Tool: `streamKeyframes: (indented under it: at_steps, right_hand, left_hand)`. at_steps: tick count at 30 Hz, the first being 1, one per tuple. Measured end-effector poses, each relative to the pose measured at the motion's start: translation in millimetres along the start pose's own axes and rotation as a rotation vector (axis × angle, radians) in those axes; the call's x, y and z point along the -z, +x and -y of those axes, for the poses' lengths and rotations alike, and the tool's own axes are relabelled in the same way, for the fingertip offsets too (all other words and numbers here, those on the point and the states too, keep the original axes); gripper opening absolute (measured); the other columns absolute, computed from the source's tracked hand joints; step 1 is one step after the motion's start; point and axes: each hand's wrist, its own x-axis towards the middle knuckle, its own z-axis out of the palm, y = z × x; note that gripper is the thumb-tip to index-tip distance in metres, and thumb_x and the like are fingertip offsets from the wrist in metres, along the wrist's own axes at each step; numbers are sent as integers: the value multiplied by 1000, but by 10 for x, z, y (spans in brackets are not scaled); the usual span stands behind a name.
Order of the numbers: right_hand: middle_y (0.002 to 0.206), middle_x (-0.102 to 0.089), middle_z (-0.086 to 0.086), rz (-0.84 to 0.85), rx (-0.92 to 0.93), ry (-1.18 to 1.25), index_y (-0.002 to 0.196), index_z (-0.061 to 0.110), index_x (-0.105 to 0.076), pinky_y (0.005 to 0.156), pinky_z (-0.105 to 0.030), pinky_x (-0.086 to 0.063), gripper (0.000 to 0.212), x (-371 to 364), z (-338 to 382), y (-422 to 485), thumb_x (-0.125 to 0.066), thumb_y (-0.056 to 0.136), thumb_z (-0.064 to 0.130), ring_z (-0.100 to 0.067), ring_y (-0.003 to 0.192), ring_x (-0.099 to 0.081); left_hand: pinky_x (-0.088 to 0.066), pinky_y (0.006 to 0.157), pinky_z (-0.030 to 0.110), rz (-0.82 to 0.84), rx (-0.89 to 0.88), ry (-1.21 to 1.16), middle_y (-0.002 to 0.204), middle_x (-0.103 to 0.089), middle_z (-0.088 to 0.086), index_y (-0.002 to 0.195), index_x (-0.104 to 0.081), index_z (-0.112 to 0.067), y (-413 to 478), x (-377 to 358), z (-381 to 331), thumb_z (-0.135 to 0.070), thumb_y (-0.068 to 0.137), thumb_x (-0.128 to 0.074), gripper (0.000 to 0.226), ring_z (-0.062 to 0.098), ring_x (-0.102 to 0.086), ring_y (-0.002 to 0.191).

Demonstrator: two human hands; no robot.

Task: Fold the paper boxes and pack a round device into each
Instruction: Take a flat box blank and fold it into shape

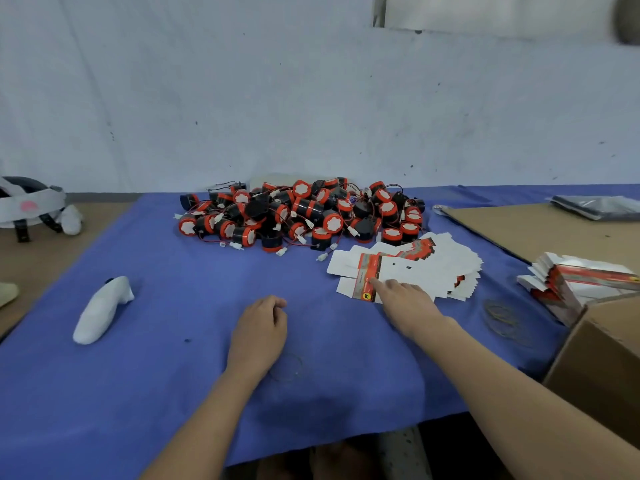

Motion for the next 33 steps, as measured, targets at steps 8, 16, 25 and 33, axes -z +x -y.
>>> streamKeyframes:
  at_steps: [8, 16, 25, 33]
  right_hand:
    - [151, -30, -20, 87, -175, 288, 158, 19, -15, 108, -47, -36, 77, 35, 34, -12, -55, 99, 48, -38, 139, -34]
    - [150, -35, -18, 165, -326, 406, 156, 19, -19, 110, -52, -32, 73, 115, 122, 149, -60, 96, 25, -38, 141, -29]
    - [144, -36, -19, 110, -533, 427, 138, 9, -45, 106, -45, -34, 76, 44, 323, 244, -61, 88, 65, -34, 134, -33]
    - [142, -47, -18, 53, -579, 553, 139, 9, -35, 110, -48, -31, 65, 113, 322, 281, -70, 91, 37, -35, 135, -37]
  left_hand:
    - [-49, 94, 41, -14, 16, -18, 122, -65, -2, 116, -65, -13, 5, -12, 7, -13, 100, -45, 26, 19, -57, 113]
    - [-52, 89, 40, -29, 16, -39, 119, -65, -5, 115, -65, -16, 7, -27, 44, -14, 101, -44, 26, 16, -58, 108]
    - [-52, 85, 37, -39, -1, -54, 116, -67, -5, 115, -65, -16, -1, -28, 57, -13, 100, -45, 25, 17, -60, 100]
    - [-52, 87, 34, -58, -14, -62, 115, -68, -5, 117, -65, -15, 0, -21, 65, -13, 100, -44, 27, 15, -60, 103]
